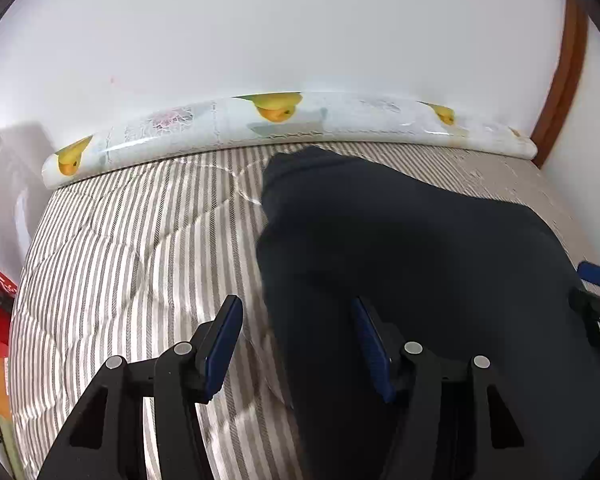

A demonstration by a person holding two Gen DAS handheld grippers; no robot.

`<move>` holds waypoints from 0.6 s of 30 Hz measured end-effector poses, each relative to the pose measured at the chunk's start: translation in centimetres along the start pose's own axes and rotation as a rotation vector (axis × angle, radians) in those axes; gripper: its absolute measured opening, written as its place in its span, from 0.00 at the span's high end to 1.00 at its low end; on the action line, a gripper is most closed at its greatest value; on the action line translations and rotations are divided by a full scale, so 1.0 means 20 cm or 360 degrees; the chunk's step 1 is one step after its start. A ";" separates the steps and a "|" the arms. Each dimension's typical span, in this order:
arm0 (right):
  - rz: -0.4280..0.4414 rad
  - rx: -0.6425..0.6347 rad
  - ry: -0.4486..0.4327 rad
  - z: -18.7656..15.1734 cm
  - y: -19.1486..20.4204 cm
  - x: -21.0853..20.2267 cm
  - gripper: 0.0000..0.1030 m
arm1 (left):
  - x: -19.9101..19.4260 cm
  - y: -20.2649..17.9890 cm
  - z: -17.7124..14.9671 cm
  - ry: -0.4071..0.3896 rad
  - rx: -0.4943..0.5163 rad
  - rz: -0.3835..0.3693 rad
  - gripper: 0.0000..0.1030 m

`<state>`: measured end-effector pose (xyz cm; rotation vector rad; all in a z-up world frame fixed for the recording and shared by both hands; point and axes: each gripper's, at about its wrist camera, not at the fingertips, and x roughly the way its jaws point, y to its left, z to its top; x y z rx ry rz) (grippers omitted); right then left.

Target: Fold small clothes

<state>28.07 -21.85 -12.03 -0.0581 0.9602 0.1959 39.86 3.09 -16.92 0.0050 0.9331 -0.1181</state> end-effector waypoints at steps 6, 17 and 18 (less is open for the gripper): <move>-0.0077 0.0051 0.0052 -0.11 -0.02 -0.06 0.50 | -0.13 -0.05 -0.09 -0.0015 0.0016 0.0005 0.48; -0.0076 0.0005 -0.0080 -0.40 0.09 -0.35 0.54 | -0.42 -0.12 -0.36 -0.0032 0.0026 -0.0023 0.49; -0.0124 0.0018 -0.0064 -0.44 0.08 -0.35 0.54 | -0.45 -0.12 -0.39 -0.0035 0.0023 -0.0037 0.49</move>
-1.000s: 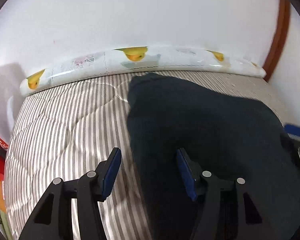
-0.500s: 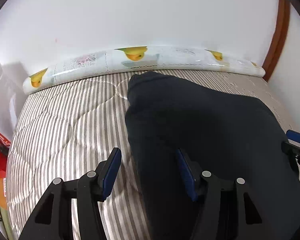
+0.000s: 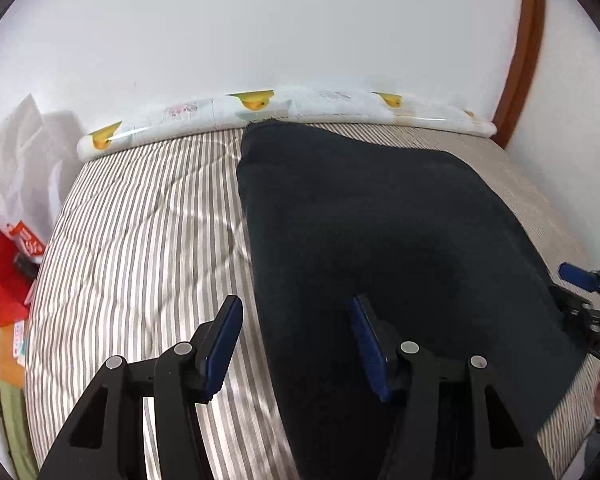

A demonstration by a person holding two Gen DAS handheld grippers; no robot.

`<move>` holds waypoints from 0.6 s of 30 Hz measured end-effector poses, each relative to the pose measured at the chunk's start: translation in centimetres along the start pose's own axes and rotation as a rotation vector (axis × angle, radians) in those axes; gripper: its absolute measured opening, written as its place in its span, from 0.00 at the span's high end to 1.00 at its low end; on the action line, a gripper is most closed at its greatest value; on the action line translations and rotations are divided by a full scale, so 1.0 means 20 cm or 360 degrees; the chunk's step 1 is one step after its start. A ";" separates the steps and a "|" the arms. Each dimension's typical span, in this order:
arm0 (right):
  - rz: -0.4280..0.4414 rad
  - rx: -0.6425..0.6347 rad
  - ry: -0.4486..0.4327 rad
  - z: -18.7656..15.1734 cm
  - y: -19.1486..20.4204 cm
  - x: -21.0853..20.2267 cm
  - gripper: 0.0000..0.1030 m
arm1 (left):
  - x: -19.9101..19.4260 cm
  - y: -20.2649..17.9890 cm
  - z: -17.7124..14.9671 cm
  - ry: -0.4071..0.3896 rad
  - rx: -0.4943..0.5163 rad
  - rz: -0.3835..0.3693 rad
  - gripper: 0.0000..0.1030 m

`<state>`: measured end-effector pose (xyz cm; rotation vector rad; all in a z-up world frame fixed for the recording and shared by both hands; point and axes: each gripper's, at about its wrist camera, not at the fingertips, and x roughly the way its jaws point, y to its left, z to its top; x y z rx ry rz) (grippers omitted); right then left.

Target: Fold small clothes

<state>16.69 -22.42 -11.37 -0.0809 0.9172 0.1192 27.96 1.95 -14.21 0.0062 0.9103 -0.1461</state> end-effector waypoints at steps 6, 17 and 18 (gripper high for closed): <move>-0.0018 0.0212 0.0051 -0.15 -0.16 -0.08 0.54 | -0.16 0.01 -0.16 -0.0011 -0.0014 -0.0065 0.49; 0.0384 0.0357 0.0080 -0.11 -0.17 0.03 0.77 | -0.27 -0.03 -0.37 0.0021 -0.0116 -0.0221 0.48; 0.0372 0.0358 0.0073 -0.11 -0.17 0.03 0.87 | -0.27 -0.03 -0.37 0.0021 -0.0132 -0.0216 0.48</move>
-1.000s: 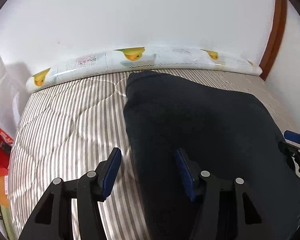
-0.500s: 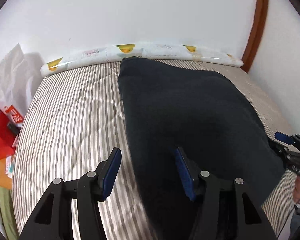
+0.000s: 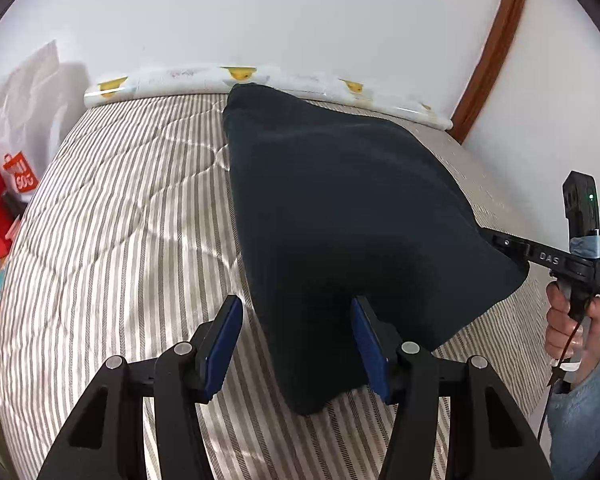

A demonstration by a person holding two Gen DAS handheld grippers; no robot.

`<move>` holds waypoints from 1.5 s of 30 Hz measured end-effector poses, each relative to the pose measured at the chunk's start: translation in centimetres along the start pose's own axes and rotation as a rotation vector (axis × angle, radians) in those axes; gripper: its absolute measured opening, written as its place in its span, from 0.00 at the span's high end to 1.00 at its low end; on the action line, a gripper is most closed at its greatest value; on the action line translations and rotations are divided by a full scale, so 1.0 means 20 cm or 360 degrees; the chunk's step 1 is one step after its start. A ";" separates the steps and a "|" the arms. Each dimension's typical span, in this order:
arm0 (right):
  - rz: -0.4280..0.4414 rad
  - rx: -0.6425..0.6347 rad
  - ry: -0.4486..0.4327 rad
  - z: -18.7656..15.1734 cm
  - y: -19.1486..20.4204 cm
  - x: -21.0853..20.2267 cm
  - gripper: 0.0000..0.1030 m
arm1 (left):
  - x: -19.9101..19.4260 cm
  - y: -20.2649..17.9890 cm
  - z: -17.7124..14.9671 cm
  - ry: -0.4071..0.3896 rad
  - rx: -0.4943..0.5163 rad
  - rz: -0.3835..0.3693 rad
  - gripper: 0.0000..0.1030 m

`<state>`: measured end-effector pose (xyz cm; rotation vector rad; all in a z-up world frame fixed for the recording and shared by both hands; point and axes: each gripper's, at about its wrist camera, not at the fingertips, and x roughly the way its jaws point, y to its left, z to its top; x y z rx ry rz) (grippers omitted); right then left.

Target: Fold small clothes

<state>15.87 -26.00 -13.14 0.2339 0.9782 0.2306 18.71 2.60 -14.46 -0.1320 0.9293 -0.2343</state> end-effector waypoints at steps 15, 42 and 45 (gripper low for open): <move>0.0133 -0.0124 -0.0182 -0.02 -0.01 -0.19 0.97 | -0.01 -0.07 -0.06 -0.0015 -0.0102 0.0262 0.46; -0.0420 -0.0219 -0.0173 -0.24 0.30 -0.14 0.92 | 0.00 -0.14 -0.05 -0.0062 -0.0046 0.0314 0.48; -0.0473 -0.0218 -0.0164 -0.25 0.33 -0.14 0.92 | 0.01 -0.15 -0.07 -0.0058 0.0000 0.0325 0.45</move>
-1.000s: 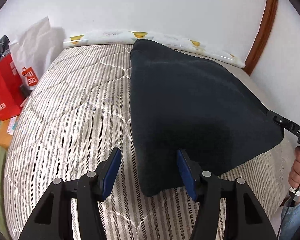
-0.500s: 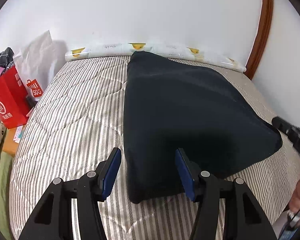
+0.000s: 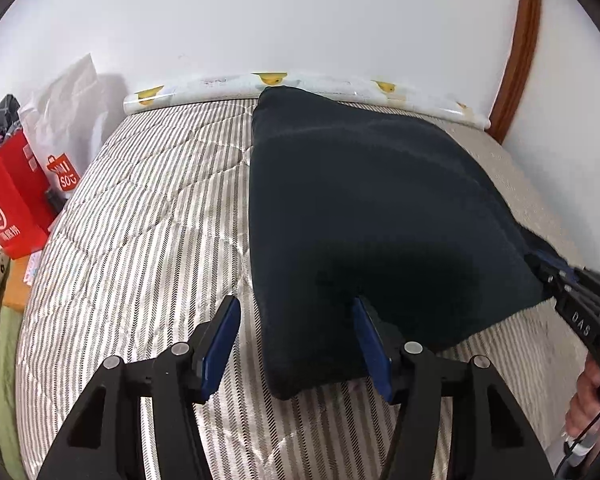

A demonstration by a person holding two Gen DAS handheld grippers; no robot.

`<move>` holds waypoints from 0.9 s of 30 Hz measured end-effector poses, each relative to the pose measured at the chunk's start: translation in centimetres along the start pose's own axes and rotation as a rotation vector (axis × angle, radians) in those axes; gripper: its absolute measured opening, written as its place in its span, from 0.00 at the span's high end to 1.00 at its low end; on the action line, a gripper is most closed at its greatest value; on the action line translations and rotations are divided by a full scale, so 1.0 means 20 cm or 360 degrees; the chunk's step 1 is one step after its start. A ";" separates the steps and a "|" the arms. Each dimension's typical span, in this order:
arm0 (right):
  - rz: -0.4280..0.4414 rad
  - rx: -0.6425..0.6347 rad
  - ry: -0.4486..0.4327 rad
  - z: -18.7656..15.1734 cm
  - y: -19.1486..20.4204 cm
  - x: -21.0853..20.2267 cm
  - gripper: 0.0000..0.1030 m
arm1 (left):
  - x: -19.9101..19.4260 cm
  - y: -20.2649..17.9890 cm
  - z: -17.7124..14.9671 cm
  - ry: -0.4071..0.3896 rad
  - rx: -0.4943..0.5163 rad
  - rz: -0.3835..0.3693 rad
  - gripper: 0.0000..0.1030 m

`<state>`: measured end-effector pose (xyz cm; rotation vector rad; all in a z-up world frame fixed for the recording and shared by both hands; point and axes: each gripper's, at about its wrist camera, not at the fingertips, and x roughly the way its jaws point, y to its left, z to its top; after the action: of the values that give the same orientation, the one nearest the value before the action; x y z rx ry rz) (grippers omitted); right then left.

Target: Fold small clothes

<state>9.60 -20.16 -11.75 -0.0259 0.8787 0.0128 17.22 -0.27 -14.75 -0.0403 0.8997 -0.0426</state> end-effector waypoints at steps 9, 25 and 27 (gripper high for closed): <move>-0.0029 0.0042 0.0001 -0.01 0.01 -0.01 0.92 | 0.01 0.04 -0.01 -0.0011 -0.0018 -0.0082 0.42; 0.0004 0.0132 -0.0042 -0.11 -0.03 -0.32 0.64 | -0.20 0.04 -0.10 -0.0058 0.0048 -0.0053 0.42; 0.0029 0.0149 -0.0063 -0.13 -0.04 -0.41 0.58 | -0.31 0.02 -0.12 -0.0108 0.0064 -0.0030 0.38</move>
<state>2.45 -21.09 -7.02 0.0696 0.8388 -0.0108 11.56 0.48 -11.40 -0.0124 0.8305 -0.0763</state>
